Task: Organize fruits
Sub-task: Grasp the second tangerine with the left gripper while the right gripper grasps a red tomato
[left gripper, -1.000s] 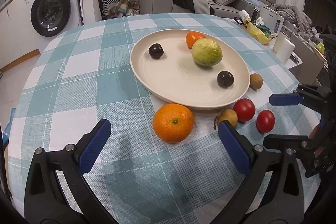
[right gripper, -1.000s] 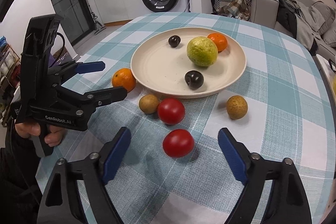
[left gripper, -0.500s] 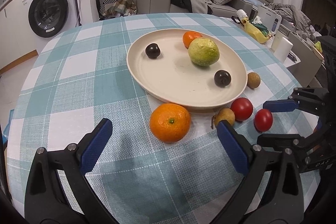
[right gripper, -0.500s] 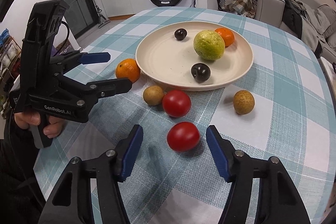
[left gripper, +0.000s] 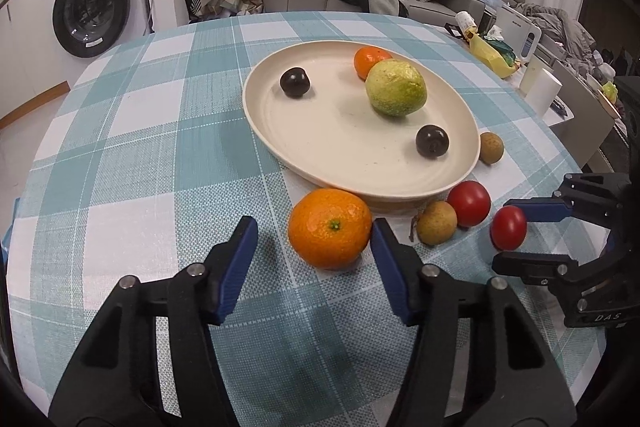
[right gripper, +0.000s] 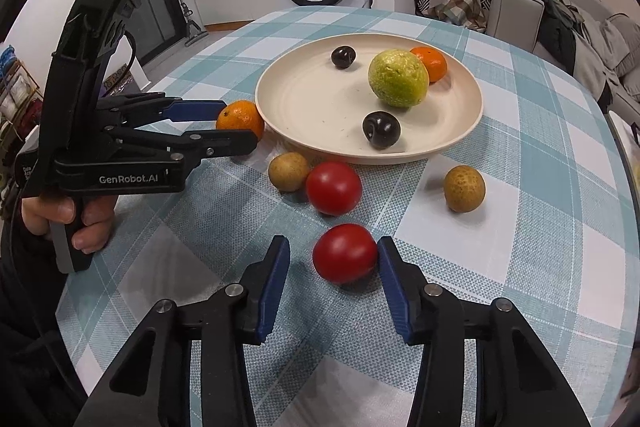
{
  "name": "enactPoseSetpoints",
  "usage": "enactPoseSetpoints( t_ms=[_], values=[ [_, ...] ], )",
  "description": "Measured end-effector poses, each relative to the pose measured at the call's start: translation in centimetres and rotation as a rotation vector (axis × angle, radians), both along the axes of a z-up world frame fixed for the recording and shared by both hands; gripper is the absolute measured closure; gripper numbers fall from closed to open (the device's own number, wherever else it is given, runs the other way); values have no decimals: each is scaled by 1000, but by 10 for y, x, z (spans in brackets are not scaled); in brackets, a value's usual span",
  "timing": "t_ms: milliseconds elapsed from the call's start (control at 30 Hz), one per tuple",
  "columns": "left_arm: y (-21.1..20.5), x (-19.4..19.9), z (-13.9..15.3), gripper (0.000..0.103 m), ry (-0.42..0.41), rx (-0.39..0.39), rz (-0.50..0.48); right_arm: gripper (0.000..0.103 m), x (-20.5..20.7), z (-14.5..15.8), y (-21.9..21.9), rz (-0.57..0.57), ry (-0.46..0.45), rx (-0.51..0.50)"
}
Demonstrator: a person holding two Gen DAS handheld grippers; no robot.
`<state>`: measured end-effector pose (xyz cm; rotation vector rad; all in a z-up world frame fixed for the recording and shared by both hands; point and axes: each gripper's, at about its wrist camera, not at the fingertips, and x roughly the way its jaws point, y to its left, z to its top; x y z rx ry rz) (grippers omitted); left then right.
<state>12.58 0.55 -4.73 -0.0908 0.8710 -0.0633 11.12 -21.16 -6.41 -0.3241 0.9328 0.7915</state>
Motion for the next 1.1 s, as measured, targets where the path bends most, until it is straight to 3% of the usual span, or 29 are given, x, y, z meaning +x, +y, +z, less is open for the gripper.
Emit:
enactPoseSetpoints(
  t_ms=[167,500,1100],
  values=[
    [-5,-1,1,65,-10,8,-29,59,-1,0,1,1,-6,-4],
    [-8,-2,2,66,-14,17,-24,70,-1,-2,2,-2,-20,-14],
    [-5,-9,17,66,-66,18,-25,71,-2,4,1,-3,-49,6]
  ],
)
